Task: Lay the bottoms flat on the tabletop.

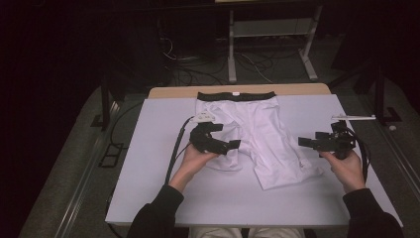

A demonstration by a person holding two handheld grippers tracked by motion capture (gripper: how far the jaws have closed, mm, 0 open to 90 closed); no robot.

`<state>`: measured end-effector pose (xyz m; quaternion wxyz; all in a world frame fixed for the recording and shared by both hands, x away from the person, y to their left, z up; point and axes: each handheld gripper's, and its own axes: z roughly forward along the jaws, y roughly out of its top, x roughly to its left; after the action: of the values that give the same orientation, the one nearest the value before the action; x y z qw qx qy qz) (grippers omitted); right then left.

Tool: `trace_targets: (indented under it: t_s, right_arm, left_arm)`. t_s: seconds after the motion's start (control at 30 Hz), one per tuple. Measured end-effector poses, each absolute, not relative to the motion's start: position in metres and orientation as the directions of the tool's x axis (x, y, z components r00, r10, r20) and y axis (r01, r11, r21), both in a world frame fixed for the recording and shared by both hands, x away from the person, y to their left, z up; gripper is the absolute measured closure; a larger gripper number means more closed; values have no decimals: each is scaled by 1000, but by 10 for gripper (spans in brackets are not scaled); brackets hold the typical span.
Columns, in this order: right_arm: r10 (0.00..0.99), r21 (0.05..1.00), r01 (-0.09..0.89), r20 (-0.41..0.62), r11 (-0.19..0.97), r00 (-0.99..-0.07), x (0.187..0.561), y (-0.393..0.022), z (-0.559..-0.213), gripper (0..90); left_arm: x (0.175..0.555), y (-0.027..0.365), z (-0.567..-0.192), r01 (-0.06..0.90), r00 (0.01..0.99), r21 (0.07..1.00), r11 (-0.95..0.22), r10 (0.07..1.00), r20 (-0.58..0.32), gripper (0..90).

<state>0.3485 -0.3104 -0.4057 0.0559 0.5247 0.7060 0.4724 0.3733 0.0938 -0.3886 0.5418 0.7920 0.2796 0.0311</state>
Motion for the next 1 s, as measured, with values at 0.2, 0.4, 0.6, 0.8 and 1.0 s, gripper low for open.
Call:
trace_targets:
  t_s: [0.2,0.4,0.6,0.8,1.0]
  right_arm:
    - [794,718,695,436,-24,-423,337,-318,-409,0]
    - [790,703,710,451,-28,-416,325,-326,-414,0]
    - [790,686,728,453,-12,-414,317,-331,-420,21]
    - [798,665,747,445,9,-406,313,-333,-426,31]
    - [794,644,765,448,33,-411,321,-333,-433,76]
  left_arm:
    - [363,78,-392,398,865,870,-291,436,-250,0]
    - [355,60,-400,397,886,845,-358,390,-251,0]
    - [348,43,-409,386,904,819,-425,353,-243,0]
    - [345,30,-421,379,912,779,-500,342,-225,0]
    - [347,20,-432,402,907,741,-538,346,-241,93]
